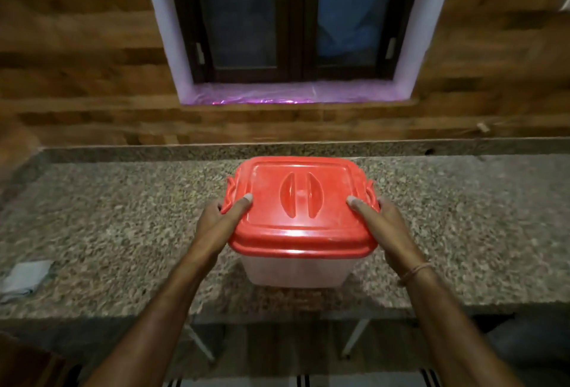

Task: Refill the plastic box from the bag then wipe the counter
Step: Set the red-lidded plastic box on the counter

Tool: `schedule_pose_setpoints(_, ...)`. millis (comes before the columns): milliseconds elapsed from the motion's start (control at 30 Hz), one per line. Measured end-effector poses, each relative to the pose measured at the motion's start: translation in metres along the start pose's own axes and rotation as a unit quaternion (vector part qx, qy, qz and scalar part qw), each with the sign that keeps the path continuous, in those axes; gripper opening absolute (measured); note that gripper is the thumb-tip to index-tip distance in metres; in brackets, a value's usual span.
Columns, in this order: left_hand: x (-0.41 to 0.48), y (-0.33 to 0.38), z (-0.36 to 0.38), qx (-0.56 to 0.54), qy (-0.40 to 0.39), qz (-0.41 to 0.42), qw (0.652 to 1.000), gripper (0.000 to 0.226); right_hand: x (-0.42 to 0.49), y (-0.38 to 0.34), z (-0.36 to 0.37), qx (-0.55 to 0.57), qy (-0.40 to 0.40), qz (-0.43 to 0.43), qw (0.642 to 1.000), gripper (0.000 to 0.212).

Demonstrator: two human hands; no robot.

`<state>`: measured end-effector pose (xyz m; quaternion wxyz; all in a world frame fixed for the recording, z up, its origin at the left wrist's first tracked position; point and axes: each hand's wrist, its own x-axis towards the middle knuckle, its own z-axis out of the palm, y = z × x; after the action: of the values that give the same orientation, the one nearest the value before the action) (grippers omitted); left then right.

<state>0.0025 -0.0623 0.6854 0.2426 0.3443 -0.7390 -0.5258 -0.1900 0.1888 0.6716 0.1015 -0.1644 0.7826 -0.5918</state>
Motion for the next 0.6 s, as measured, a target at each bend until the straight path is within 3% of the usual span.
schedule_pose_setpoints(133, 0.066, -0.010, 0.040, 0.030, 0.008, -0.053, 0.998, 0.062, 0.068, 0.015, 0.002, -0.010, -0.057, -0.007, 0.998, 0.038)
schedule_pose_setpoints(267, 0.112, -0.002, 0.060, 0.039, 0.017, -0.099, 0.994, 0.063, 0.127, 0.024, 0.010, -0.073, -0.067, 0.008, 0.995, 0.037)
schedule_pose_setpoints(400, 0.143, 0.000, 0.065, 0.061, 0.023, -0.140, 0.988, 0.079, 0.162, 0.027, 0.028, -0.174, -0.034, 0.020, 0.984, 0.069)
schedule_pose_setpoints(500, 0.156, -0.008, 0.062, 0.077, 0.036, -0.140, 0.987, 0.084, 0.172, 0.033, 0.036, -0.193, -0.014, 0.019, 0.981, 0.081)
schedule_pose_setpoints(600, 0.163, -0.023, 0.056, -0.043, 0.028, -0.204, 0.978, 0.071, 0.177, 0.031, 0.036, -0.169, -0.040, 0.032, 0.984, 0.078)
